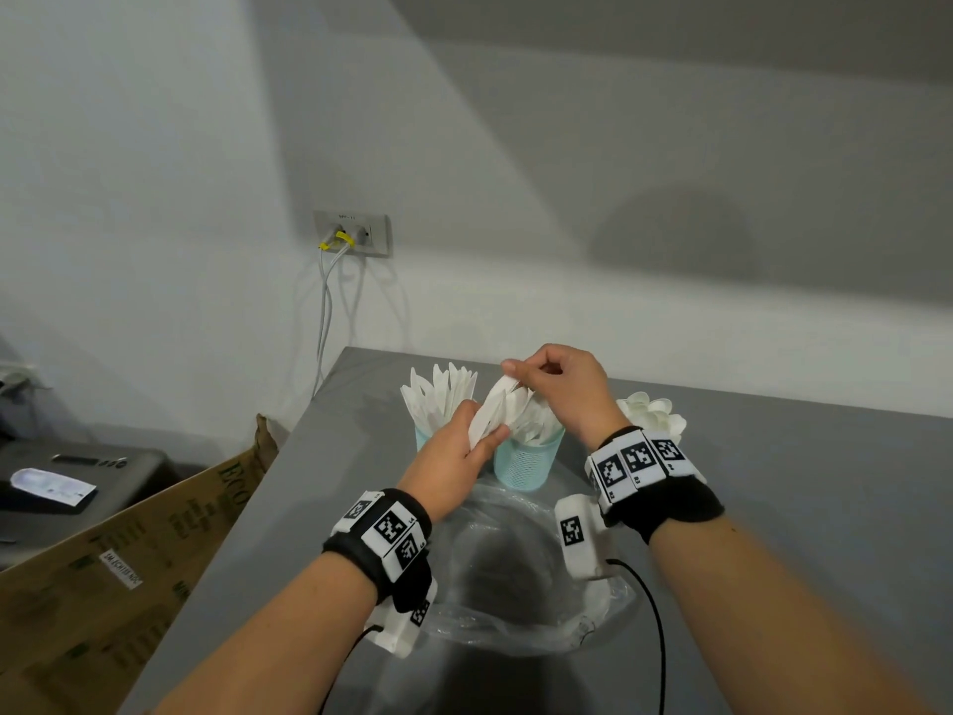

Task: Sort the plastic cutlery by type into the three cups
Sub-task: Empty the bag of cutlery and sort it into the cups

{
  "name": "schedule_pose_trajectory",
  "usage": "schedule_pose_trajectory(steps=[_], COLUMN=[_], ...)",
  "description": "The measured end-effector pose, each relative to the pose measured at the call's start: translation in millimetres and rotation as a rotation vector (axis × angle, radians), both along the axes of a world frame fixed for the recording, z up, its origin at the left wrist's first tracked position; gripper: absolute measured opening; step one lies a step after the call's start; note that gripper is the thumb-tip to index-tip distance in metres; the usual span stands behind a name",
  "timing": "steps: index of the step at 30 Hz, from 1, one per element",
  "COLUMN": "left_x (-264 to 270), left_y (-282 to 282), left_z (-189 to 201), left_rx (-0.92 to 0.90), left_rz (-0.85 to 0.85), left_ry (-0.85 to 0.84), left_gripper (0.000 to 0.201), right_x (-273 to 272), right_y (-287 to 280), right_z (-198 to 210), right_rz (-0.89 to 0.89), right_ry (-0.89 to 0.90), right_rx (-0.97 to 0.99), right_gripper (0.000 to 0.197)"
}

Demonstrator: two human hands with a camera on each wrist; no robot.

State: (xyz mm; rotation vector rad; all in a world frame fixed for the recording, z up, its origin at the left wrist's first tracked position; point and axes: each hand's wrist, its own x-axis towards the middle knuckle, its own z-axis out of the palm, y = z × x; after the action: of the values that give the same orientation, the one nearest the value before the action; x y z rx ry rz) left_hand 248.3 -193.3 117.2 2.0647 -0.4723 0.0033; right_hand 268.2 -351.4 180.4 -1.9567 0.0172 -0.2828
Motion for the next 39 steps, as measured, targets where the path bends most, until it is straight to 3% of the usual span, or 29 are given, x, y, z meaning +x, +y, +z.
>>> schedule_pose_trajectory(steps=[5, 8, 12, 17, 20, 23, 28, 32, 35, 39], left_x=[2.9, 3.4, 1.9, 4.1, 3.3, 3.9, 13.4, 18.8, 18.1, 10.9], left_y=[2.4, 5.6, 11.0, 26.4, 37.9, 44.6, 49.7, 48.9, 41.3, 27.6], left_z=[-1.1, -1.0, -2.7, -12.7, -11.2, -3.9, -0.9, -0.1, 6.7, 13.0], left_rx=[-0.037, -0.068, -0.04, -0.035, -0.061, -0.134, -0.141, -0.105, -0.043, 0.048], left_rz=[0.012, 0.031, 0.034, 0.125, 0.203, 0.256, 0.306, 0.353, 0.377, 0.39], left_ry=[0.01, 0.035, 0.058, 0.081, 0.068, 0.019, -0.031, -0.052, -0.052, -0.12], left_gripper=[0.017, 0.022, 0.019, 0.02, 0.031, 0.035, 0.031, 0.027, 0.027, 0.026], right_x=[-1.1, 0.2, 6.9, 13.7, 19.1, 22.7, 24.3, 15.3, 4.2, 2.2], right_y=[2.8, 6.5, 10.8, 13.5, 20.3, 35.0, 57.3, 64.3, 74.7, 81.0], right_z=[1.7, -3.0, 2.3, 37.7, 40.2, 20.0, -23.6, -16.7, -6.5, -10.7], right_rz=[-0.008, 0.116, 0.073, -0.077, -0.181, -0.099, 0.027, -0.011, 0.083, 0.078], right_ry=[-0.008, 0.027, 0.018, -0.23, -0.357, -0.278, 0.016, -0.075, -0.076, -0.145], right_rx=[0.117, -0.085, -0.255, 0.148, 0.201, 0.097, -0.045, -0.01, 0.074, 0.039], right_gripper=[0.021, 0.021, 0.022, 0.018, 0.02, 0.011, 0.017, 0.025, 0.027, 0.033])
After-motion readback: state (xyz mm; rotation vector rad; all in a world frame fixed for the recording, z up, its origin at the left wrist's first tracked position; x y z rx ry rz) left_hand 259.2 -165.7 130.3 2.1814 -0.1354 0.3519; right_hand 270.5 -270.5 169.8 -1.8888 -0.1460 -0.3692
